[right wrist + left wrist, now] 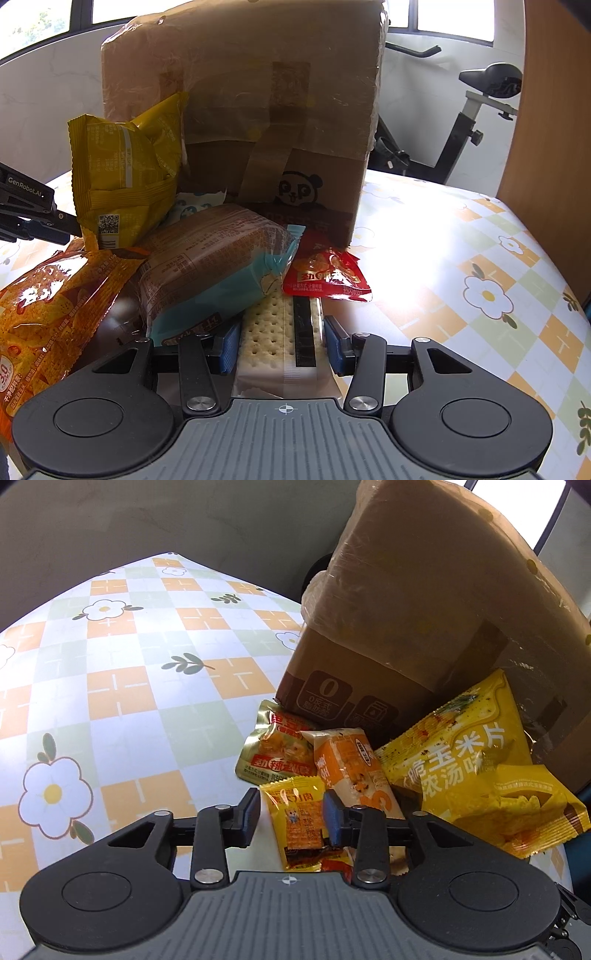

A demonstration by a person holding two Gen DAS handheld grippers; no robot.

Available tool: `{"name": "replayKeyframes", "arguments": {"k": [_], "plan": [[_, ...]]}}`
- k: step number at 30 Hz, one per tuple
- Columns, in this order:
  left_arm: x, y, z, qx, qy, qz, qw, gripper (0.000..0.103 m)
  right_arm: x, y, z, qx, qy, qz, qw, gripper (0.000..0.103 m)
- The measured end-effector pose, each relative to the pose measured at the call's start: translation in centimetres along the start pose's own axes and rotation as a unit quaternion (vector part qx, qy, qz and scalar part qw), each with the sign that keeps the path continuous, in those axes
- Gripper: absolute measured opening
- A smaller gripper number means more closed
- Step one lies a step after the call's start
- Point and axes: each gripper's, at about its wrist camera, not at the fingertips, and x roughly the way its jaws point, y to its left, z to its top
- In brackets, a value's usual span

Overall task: Organize snacks
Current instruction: 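Lower the left gripper to the small yellow cake packet while the right gripper reaches the cracker packet, then grasp the yellow cake packet with the left gripper while the right gripper grasps the cracker packet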

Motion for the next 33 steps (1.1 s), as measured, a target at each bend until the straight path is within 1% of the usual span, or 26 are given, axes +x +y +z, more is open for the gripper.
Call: {"name": "replayKeyframes", "arguments": {"k": [1,2,6,8,10,12,13,15,17,23,26,30,33], "plan": [[0.0,-0.3,-0.2,0.004,0.0,0.001,1.0,0.053,0.0,0.0,0.0,0.0,0.0,0.0,1.0,0.043],[0.1,-0.6,-0.3,0.008,0.002,0.003,1.0,0.056,0.0,0.0,0.0,0.0,0.0,0.0,1.0,0.043],[0.5,-1.8,-0.8,0.043,-0.005,0.026,0.9987,0.057,0.0,0.0,0.0,0.0,0.0,0.0,1.0,0.043],[0.5,-2.0,-1.0,0.058,-0.009,0.034,0.9977,0.054,0.0,0.0,0.0,0.0,0.0,0.0,1.0,0.043],[0.4,-2.1,-1.3,0.075,-0.013,0.044,0.9962,0.047,0.0,0.0,0.0,0.0,0.0,0.0,1.0,0.043],[0.2,-1.8,-1.6,0.083,-0.015,0.036,0.9958,0.039,0.0,0.0,0.0,0.0,0.0,0.0,1.0,0.043],[0.0,-1.6,-1.7,0.085,-0.016,0.036,0.9956,0.038,0.0,0.0,0.0,0.0,0.0,0.0,1.0,0.043],[-0.3,-1.1,-1.8,0.084,-0.019,0.037,0.9956,0.038,0.0,0.0,0.0,0.0,0.0,0.0,1.0,0.043],[-1.0,0.0,-1.9,0.071,-0.022,0.036,0.9966,0.036,0.0,0.0,0.0,0.0,0.0,0.0,1.0,0.043],[-2.0,1.7,-1.9,0.06,-0.028,0.048,0.9966,0.036,0.0,0.0,0.0,0.0,0.0,0.0,1.0,0.043],[-2.4,1.9,-1.9,0.055,-0.027,0.054,0.9966,0.037,0.0,0.0,0.0,0.0,0.0,0.0,1.0,0.043],[-2.3,2.1,-2.0,0.043,-0.039,0.061,0.9965,0.037,0.0,0.0,0.0,0.0,-0.001,0.0,1.0,0.043],[-2.1,1.9,-2.0,0.043,-0.046,0.061,0.9962,0.041,0.0,-0.1,-0.1,0.0,-0.001,0.0,1.0,0.043]]}}
